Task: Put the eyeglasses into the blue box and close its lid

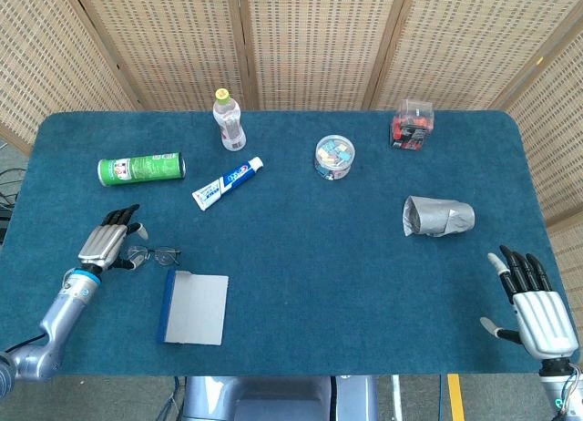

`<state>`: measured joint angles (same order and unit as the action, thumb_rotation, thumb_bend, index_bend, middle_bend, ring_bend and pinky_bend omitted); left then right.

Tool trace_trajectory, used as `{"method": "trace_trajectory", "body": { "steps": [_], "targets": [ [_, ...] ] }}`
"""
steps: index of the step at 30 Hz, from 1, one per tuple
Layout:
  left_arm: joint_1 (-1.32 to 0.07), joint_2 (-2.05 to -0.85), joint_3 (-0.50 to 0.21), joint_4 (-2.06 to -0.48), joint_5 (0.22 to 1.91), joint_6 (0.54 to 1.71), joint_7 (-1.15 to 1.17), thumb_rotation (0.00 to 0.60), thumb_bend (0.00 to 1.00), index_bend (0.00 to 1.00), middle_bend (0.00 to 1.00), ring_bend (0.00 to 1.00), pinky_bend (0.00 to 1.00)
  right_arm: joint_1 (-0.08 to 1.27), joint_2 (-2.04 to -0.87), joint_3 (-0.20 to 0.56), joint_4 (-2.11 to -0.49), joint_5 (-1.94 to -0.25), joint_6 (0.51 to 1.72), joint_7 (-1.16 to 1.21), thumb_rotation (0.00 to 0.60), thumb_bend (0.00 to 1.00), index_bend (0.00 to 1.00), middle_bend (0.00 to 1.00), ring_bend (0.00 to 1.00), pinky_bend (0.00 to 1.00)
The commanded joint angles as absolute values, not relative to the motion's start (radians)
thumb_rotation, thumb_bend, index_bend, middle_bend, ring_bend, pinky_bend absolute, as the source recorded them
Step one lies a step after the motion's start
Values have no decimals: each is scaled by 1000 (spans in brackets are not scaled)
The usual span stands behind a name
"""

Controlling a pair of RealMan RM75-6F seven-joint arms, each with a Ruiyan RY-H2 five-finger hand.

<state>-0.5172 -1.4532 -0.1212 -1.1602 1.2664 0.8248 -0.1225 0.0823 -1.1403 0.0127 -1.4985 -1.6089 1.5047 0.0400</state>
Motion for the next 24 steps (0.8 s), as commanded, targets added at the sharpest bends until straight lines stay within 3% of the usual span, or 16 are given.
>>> {"method": "trace_trajectory", "body": {
  "steps": [1,24],
  "targets": [
    [-521,-1458,-120,-1162,1265,822,-122,600,341,414,0,0,0,82,-1140,13,-1499,-1609,1505,41,600,0,0,0,0,0],
    [-546,-1504,-118,-1141,1214,800,-56,600,392,485,0,0,0,84,-1138,11,-1499,-1610,1502,51,600,0,0,0,0,0]
  ]
}}
